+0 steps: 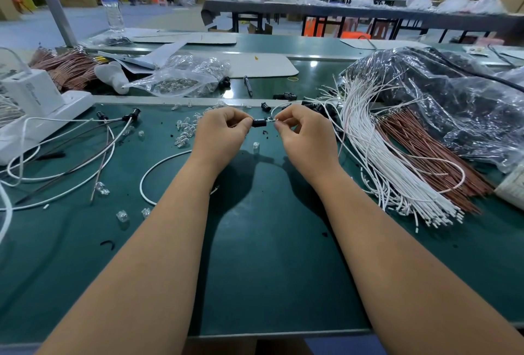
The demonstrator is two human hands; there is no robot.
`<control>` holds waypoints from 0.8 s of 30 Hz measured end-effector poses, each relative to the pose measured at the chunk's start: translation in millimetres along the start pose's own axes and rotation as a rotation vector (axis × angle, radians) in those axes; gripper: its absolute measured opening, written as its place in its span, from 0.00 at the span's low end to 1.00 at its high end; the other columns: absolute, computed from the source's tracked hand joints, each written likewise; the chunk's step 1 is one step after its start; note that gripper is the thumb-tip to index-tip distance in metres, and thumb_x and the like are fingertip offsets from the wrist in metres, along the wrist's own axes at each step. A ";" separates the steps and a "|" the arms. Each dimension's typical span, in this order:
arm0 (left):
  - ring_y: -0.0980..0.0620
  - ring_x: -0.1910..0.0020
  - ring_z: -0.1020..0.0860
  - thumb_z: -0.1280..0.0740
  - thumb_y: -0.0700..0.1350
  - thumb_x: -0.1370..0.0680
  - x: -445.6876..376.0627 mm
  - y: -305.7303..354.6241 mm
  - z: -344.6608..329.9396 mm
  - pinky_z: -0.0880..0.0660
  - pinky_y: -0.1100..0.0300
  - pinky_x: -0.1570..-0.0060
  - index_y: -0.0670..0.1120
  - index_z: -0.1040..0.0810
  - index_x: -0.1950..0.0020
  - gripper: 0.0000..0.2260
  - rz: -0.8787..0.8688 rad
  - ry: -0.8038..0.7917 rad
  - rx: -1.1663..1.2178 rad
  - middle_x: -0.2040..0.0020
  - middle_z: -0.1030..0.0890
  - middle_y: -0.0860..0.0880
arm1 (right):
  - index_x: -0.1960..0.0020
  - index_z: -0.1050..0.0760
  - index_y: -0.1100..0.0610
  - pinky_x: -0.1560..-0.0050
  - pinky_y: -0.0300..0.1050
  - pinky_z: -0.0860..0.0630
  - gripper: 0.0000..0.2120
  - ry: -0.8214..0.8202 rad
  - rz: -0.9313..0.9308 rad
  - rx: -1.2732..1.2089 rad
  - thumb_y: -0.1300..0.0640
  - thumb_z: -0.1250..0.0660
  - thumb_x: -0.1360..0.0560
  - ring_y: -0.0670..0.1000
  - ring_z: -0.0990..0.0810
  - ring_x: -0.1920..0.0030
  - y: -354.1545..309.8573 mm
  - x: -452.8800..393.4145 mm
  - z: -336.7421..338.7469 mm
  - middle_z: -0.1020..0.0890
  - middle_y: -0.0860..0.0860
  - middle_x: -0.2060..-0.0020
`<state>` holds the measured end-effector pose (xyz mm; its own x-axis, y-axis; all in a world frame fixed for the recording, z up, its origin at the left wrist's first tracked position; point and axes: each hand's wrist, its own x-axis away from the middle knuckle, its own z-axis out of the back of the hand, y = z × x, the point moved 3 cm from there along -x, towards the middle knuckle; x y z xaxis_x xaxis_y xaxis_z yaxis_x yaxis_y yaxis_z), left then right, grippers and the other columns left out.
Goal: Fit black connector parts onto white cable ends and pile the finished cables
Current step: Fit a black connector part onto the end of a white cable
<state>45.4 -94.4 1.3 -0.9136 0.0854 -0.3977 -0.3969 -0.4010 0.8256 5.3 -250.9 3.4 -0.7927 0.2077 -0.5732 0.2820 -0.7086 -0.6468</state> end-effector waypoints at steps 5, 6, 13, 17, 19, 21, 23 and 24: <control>0.55 0.66 0.26 0.33 0.42 0.23 1.0 0.8 -0.7 0.31 0.69 0.66 0.45 0.17 0.54 0.05 0.026 -0.031 0.020 0.64 0.20 0.47 | 0.57 0.20 0.50 0.59 0.46 0.24 0.03 0.003 -0.036 0.015 0.54 0.32 0.25 0.49 0.22 0.63 1.3 0.0 1.7 0.23 0.40 0.68; 0.57 0.68 0.27 0.33 0.42 0.23 1.3 0.9 -0.8 0.31 0.71 0.67 0.46 0.17 0.54 0.05 0.031 -0.033 0.028 0.65 0.20 0.49 | 0.58 0.21 0.50 0.60 0.45 0.25 0.04 0.003 -0.045 0.020 0.54 0.32 0.24 0.49 0.23 0.63 2.0 -0.2 1.7 0.23 0.40 0.69; 0.54 0.60 0.21 0.31 0.40 0.24 1.5 1.9 1.5 0.25 0.63 0.55 0.44 0.17 0.52 0.04 -0.018 -0.017 0.023 0.61 0.17 0.49 | 0.58 0.21 0.50 0.55 0.50 0.23 0.05 -0.037 -0.068 -0.021 0.55 0.34 0.23 0.50 0.22 0.62 3.1 -1.4 0.7 0.20 0.43 0.66; 0.60 0.68 0.25 0.30 0.41 0.24 1.2 0.0 2.2 0.30 0.70 0.64 0.46 0.16 0.54 0.03 -0.064 0.014 -0.025 0.66 0.20 0.53 | 0.58 0.21 0.50 0.56 0.51 0.23 0.06 -0.038 -0.073 -0.011 0.54 0.35 0.23 0.51 0.22 0.63 3.0 -1.2 0.6 0.19 0.46 0.65; 0.64 0.73 0.29 0.29 0.41 0.25 1.9 0.8 1.6 0.34 0.74 0.68 0.46 0.16 0.55 0.02 -0.092 0.021 -0.043 0.70 0.24 0.59 | 0.58 0.22 0.50 0.57 0.50 0.23 0.07 -0.033 -0.085 0.007 0.54 0.36 0.23 0.51 0.22 0.63 4.1 -0.8 1.3 0.19 0.46 0.66; 0.67 0.73 0.28 0.29 0.41 0.25 3.4 3.1 0.2 0.35 0.76 0.68 0.46 0.17 0.55 0.02 -0.122 0.013 -0.059 0.70 0.24 0.60 | 0.58 0.23 0.51 0.58 0.49 0.24 0.07 -0.032 -0.093 0.017 0.53 0.37 0.23 0.50 0.22 0.62 5.2 -0.2 1.5 0.20 0.46 0.66; 0.67 0.71 0.26 0.29 0.40 0.25 4.9 6.1 -1.7 0.33 0.77 0.67 0.44 0.17 0.55 0.02 -0.144 -0.007 -0.072 0.68 0.22 0.58 | 0.59 0.23 0.51 0.59 0.48 0.25 0.08 -0.038 -0.080 0.012 0.53 0.37 0.23 0.50 0.23 0.64 5.1 0.1 0.9 0.21 0.45 0.67; 0.66 0.70 0.25 0.29 0.39 0.25 5.4 7.3 -2.5 0.32 0.76 0.66 0.44 0.17 0.55 0.02 -0.152 -0.017 -0.073 0.67 0.21 0.56 | 0.59 0.24 0.51 0.59 0.48 0.25 0.08 -0.046 -0.067 0.005 0.53 0.37 0.23 0.50 0.24 0.65 4.6 0.2 0.1 0.21 0.45 0.68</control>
<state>37.8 -99.2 4.2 -0.8451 0.1651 -0.5084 -0.5236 -0.4474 0.7251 6.3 -254.2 0.4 -0.8339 0.2236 -0.5045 0.2246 -0.6976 -0.6804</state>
